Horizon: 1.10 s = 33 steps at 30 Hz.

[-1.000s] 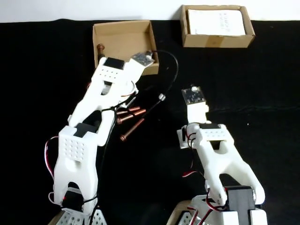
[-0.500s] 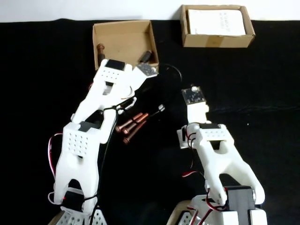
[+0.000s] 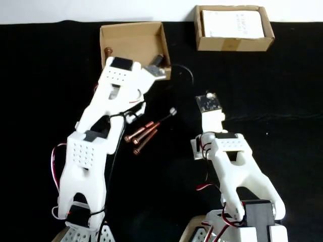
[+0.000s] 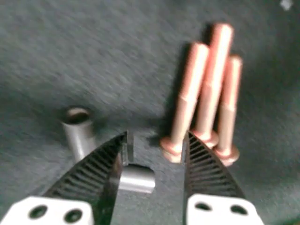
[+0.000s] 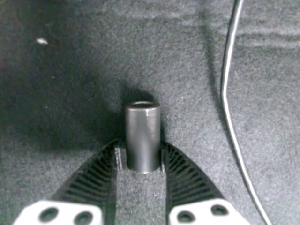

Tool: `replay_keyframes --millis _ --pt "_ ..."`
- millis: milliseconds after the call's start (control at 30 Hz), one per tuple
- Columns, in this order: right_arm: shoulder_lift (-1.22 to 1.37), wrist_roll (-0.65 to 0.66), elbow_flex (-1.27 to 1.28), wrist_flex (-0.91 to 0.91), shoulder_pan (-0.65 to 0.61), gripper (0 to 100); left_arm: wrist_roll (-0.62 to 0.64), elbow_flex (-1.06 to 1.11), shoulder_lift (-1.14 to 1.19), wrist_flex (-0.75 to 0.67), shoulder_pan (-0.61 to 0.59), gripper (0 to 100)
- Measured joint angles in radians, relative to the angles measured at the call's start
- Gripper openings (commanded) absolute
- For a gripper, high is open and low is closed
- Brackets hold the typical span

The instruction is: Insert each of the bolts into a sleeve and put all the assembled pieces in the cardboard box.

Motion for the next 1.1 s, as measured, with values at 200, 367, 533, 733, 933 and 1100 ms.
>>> replay_keyframes --millis 200,367,533,733,933,1100 --pt "0.000 0.000 0.000 0.000 0.000 0.8 -0.055 0.135 -0.138 -0.005 0.032 18" --pt "0.000 0.000 0.000 0.000 0.002 0.8 -0.064 0.190 -0.144 -0.078 0.029 18" --pt "0.000 0.000 0.000 0.000 0.002 0.8 -0.115 0.242 -0.144 -0.153 0.028 18" --pt "0.000 0.000 0.000 0.000 0.002 0.8 -0.120 0.293 -0.150 -0.241 0.026 18" --pt "0.000 0.000 0.000 0.000 0.002 0.8 -0.120 0.333 -0.152 -0.279 0.026 18" --pt "0.000 0.000 0.000 0.000 0.002 0.8 -0.120 0.382 -0.153 -0.279 0.026 11"
